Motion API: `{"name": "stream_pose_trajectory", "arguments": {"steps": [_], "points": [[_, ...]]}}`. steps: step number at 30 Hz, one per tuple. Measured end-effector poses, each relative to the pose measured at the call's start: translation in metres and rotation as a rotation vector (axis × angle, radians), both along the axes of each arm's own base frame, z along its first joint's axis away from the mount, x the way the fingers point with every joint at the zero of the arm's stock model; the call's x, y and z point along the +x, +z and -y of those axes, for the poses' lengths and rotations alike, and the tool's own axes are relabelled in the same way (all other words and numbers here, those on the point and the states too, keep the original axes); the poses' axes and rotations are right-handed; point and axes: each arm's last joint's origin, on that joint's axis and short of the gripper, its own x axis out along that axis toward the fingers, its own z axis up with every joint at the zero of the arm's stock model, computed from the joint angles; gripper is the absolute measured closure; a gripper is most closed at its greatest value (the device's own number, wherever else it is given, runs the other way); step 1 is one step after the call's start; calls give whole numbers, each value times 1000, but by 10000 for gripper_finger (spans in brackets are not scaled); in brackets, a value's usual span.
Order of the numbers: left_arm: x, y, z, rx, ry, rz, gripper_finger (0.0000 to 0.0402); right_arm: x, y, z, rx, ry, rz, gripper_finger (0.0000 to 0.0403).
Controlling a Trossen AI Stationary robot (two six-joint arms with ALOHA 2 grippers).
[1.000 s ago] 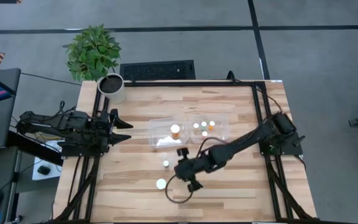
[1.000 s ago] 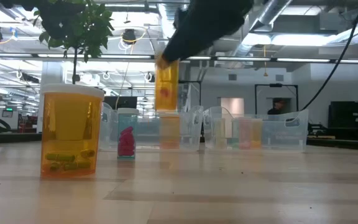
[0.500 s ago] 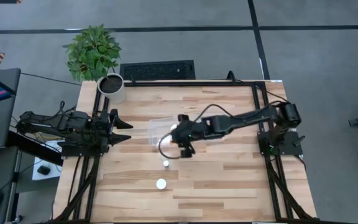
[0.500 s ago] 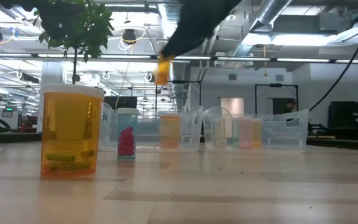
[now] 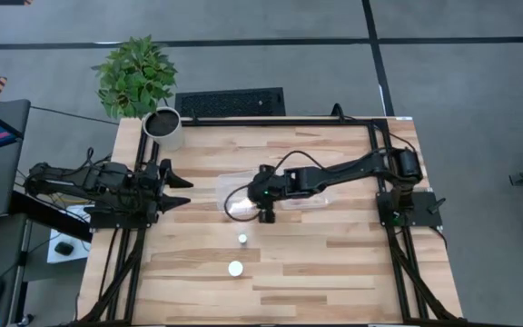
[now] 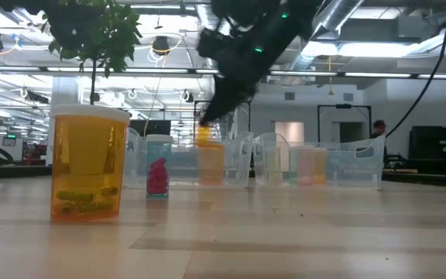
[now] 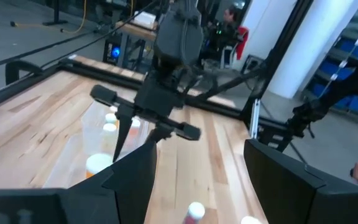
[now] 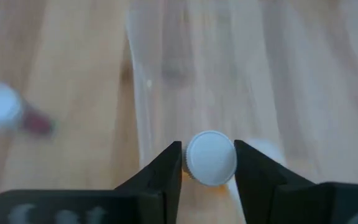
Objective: Pick and place medicine bottles into bin by pill shape (circle, oval)
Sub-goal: Put the small orange pill bottle into the left transparent bin
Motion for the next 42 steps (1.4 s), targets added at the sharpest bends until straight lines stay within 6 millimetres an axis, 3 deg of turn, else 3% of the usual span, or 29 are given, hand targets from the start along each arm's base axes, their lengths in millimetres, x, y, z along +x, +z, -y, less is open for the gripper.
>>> {"name": "stream_pose_trajectory", "arguments": {"steps": [5,20,33,42], "points": [[-1,0,0,-3,-1,1,166,2,-13,2,0,-8,-36,265],[-2,0,0,-4,1,-4,166,5,-17,2,12,-18,-29,262],[-2,0,0,-5,2,-4,166,5,-17,-17,5,36,-26,264],[-2,0,0,-7,2,-4,166,5,-17,-4,5,4,-30,263]]}}
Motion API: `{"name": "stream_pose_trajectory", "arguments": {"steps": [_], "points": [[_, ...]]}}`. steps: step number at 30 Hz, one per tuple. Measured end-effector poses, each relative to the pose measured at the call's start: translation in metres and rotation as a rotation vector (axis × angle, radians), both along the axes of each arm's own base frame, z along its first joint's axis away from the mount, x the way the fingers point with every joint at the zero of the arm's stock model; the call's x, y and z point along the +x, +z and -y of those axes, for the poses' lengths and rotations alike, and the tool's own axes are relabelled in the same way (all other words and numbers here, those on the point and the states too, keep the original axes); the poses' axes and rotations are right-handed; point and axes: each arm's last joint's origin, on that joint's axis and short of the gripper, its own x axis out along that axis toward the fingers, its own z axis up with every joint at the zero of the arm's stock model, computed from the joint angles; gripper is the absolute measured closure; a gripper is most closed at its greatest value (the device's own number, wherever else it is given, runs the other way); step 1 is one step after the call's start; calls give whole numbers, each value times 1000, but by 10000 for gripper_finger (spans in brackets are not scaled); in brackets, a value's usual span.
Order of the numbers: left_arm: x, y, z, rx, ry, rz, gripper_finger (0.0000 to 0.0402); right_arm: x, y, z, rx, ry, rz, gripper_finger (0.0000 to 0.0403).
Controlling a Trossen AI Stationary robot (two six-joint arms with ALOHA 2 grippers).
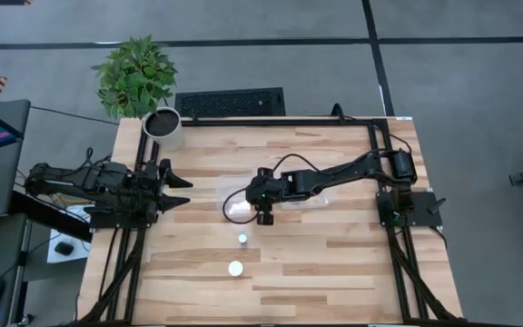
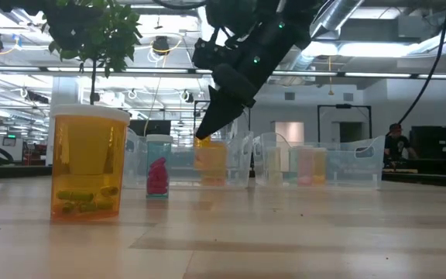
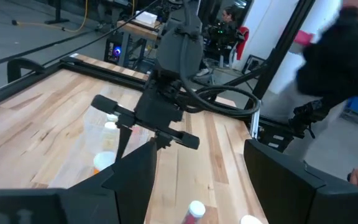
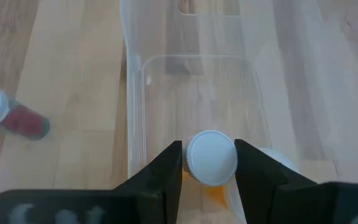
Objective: Pick and place medicine bottles into bin by pill shape (circle, oval)
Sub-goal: Put the small orange pill bottle into the left transparent bin
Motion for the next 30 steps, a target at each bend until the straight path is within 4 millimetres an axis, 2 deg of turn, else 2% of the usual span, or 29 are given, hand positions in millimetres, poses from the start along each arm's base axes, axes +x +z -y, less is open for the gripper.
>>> {"name": "stream_pose_trajectory", "arguments": {"steps": [7,12,25,30], "points": [[0,0,0,0,0,0,166,-5,-10,1,4,-8,-16,266],[0,0,0,0,0,0,166,-9,-19,10,6,-31,-35,266],[0,0,0,-5,4,0,166,-9,-18,11,6,-35,-22,264],[0,0,0,-6,5,0,166,-9,-18,9,1,-23,-22,247]]}}
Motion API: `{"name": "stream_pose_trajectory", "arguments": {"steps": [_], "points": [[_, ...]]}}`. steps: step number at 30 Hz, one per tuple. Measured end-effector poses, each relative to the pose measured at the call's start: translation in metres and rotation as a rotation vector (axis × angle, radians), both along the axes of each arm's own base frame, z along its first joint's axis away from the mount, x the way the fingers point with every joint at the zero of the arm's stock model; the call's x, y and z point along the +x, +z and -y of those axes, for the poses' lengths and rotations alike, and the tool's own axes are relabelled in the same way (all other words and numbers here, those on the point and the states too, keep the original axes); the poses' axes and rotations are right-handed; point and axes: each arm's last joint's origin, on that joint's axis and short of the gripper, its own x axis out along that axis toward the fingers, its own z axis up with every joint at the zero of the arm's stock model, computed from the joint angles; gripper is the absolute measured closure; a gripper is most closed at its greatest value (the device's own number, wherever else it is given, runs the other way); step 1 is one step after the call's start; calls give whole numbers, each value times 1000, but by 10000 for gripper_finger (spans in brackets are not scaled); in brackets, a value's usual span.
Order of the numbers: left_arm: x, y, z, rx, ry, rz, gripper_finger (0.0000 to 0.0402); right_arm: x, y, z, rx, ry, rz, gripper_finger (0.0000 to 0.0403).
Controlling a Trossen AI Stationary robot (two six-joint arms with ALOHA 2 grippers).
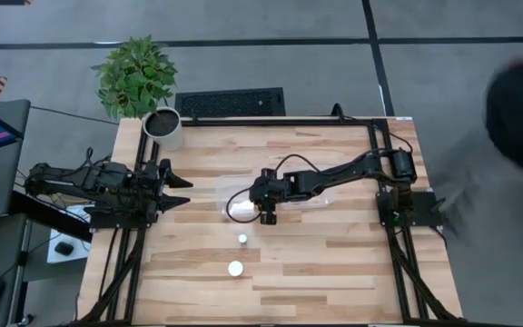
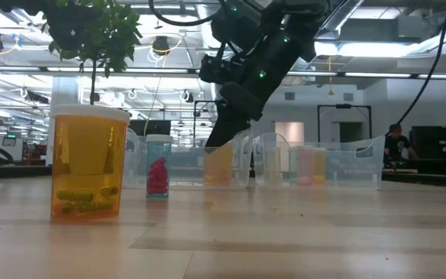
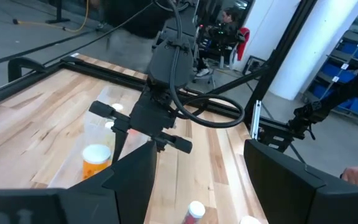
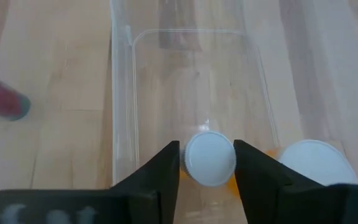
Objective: Pick and place medicine bottles into bin by pill shape (circle, oval)
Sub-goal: Put the small orange pill bottle into the left transparent bin
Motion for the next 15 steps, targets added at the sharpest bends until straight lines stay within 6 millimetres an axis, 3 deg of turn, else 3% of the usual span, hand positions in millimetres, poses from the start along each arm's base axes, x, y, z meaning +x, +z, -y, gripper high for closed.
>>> {"name": "stream_pose_trajectory", "arguments": {"steps": [15], "points": [[0,0,0,-6,1,0,166,0,0,-2,-2,6,-3,188]]}}
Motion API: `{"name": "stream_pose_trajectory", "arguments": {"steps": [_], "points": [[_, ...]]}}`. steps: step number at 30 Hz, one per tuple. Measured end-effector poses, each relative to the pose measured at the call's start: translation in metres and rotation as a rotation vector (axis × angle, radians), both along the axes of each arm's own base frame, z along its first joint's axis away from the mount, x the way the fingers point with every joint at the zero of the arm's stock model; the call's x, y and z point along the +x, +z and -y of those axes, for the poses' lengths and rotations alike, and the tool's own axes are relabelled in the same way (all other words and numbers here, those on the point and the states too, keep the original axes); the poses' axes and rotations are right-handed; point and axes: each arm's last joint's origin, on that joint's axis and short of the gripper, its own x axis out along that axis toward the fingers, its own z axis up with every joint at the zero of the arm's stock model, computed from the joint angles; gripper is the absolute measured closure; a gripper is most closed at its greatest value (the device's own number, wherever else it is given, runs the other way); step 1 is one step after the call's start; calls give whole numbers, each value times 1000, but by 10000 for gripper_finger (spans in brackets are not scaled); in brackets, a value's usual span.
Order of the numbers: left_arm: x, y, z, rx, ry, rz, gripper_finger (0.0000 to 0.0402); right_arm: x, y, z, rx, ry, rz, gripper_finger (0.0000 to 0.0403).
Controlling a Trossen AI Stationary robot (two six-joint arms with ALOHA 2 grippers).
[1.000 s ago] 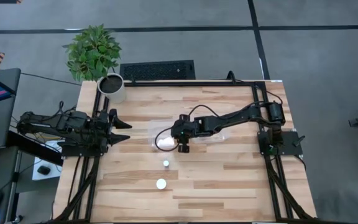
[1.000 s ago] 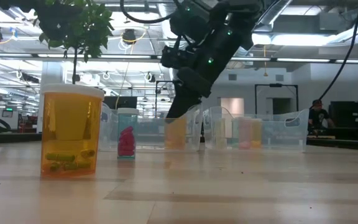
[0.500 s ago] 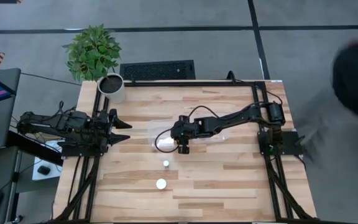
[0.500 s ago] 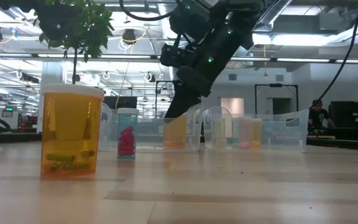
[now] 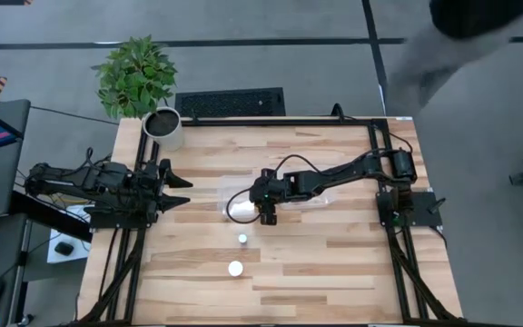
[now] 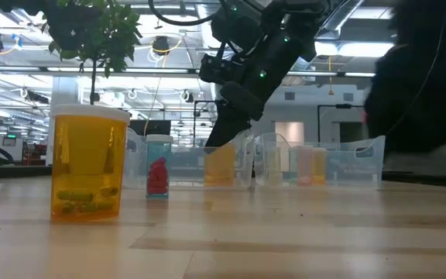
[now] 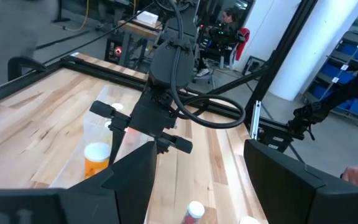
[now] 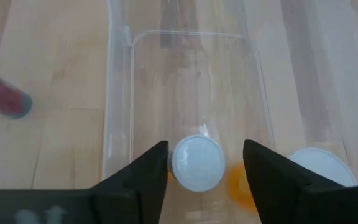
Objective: Pick and place medicine bottles into bin by pill shape (circle, oval)
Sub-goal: Put the small orange pill bottle into the left transparent bin, then put the blue pill bottle into the left transparent bin
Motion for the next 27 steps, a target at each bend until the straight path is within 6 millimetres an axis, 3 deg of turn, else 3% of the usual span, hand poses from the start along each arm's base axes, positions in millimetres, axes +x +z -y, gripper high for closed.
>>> {"name": "stream_pose_trajectory", "arguments": {"steps": [15,23,27], "points": [[0,0,0,0,0,0,166,4,16,-4,-9,22,2,173],[0,0,0,0,0,0,166,12,39,-16,-16,62,12,173],[0,0,0,0,0,0,166,17,57,-32,24,125,38,173]]}}
